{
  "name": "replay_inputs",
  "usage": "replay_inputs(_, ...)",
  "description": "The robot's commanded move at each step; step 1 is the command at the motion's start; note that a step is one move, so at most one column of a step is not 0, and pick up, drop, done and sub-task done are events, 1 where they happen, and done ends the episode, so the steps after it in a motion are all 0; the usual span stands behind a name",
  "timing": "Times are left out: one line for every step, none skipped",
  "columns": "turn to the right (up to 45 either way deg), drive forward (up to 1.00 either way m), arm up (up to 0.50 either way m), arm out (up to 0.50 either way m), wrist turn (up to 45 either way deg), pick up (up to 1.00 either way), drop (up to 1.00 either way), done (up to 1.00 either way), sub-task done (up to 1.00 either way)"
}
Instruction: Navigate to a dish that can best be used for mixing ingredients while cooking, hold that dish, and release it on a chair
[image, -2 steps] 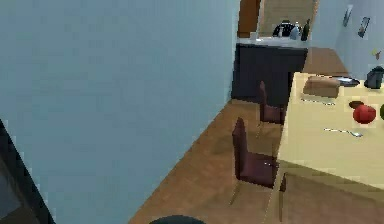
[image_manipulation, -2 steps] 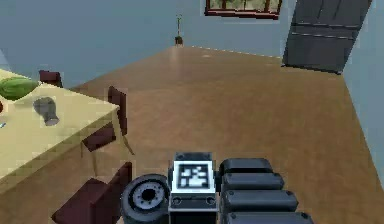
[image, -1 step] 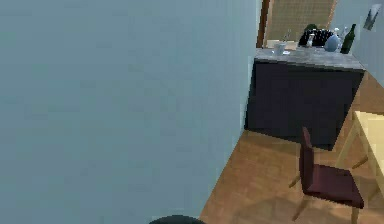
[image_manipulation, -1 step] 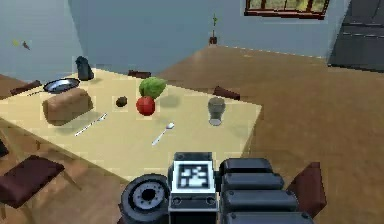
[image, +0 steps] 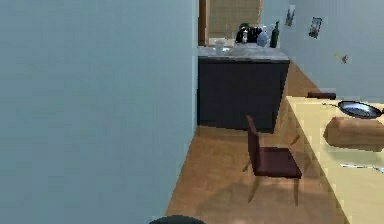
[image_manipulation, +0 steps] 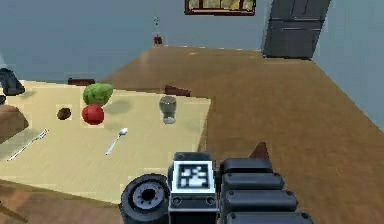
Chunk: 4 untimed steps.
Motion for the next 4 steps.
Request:
replay_inputs(0.0, 0.15, 0.00, 0.00, 0.0, 0.00, 0.00, 0.00, 0.00)
replay_inputs(9.0, 0.00, 0.00, 0.00, 0.0, 0.00, 0.00, 0.00, 0.00)
replay_inputs(0.0, 1.00, 0.00, 0.00, 0.0, 0.00, 0.00, 0.00, 0.00)
replay_inputs(3.0, 0.00, 0.00, 0.00, 0.0, 0.00, 0.00, 0.00, 0.00)
